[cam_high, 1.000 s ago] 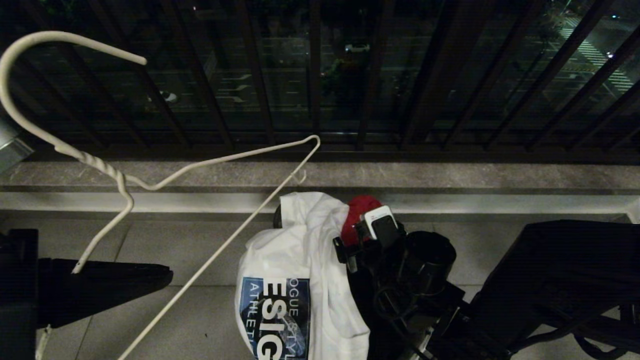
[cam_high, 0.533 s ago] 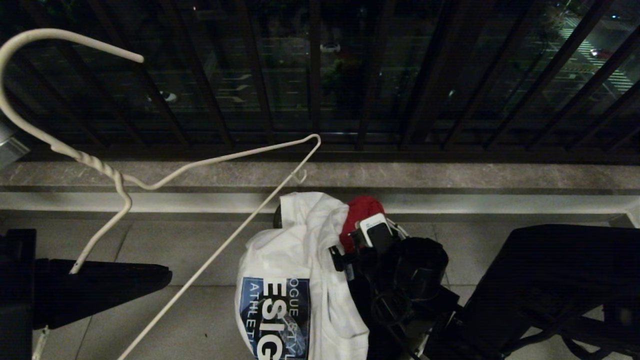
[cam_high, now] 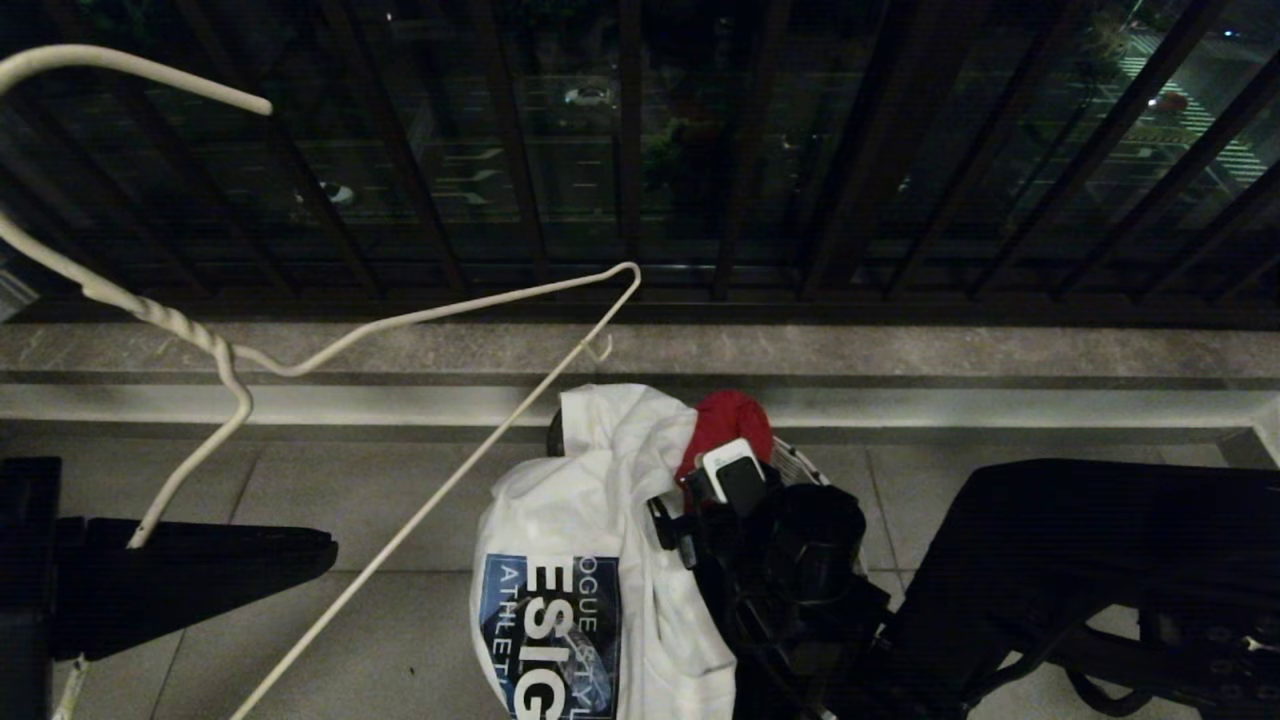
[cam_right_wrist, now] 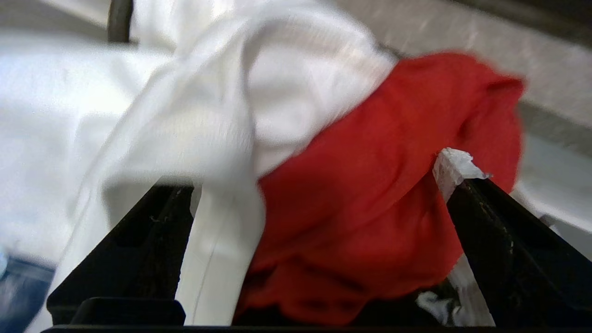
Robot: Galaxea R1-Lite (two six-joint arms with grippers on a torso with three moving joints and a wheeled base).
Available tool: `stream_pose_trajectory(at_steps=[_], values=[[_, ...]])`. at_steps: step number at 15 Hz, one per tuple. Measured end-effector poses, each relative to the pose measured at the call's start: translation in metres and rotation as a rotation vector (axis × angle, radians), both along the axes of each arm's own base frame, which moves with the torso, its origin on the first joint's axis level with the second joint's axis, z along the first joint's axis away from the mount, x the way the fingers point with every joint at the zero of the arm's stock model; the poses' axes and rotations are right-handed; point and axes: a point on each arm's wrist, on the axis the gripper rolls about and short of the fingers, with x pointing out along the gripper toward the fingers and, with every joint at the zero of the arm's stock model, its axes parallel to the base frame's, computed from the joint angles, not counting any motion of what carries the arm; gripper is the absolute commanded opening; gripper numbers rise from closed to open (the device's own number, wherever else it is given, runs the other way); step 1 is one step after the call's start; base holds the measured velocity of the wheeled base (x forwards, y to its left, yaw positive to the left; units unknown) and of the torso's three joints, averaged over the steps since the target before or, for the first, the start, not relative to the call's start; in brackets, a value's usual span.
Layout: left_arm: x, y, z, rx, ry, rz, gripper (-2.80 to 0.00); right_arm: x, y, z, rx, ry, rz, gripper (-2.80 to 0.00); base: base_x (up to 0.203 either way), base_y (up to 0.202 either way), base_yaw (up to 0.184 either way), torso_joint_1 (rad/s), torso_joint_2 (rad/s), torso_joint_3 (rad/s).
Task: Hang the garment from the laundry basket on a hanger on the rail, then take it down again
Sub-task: Pick up clothes from the basket
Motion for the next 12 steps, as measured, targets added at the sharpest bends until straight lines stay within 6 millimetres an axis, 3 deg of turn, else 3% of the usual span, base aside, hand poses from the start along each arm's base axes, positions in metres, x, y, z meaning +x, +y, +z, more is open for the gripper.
stream_pose_trajectory(at_steps=[6,11,12], values=[[-0.004,0.003,0.002,-0.009,-0.014,0.001,-2.80,0.003,0.003,0.024,0.058,-0.063,0.006,0.00,0.000,0.000,0.000,0.000,0.00,0.000],[-0.005,0.003,0.002,-0.012,-0.019,0.001,-2.80,0.003,0.003,0.019,0.053,-0.057,0.015,0.00,0.000,0.000,0.000,0.000,0.00,0.000],[-0.005,0.003,0.003,-0.012,-0.019,0.000,-2.80,0.002,0.003,0.019,0.054,-0.058,0.016,-2.80,0.000,0.000,0.000,0.000,0.00,0.000]])
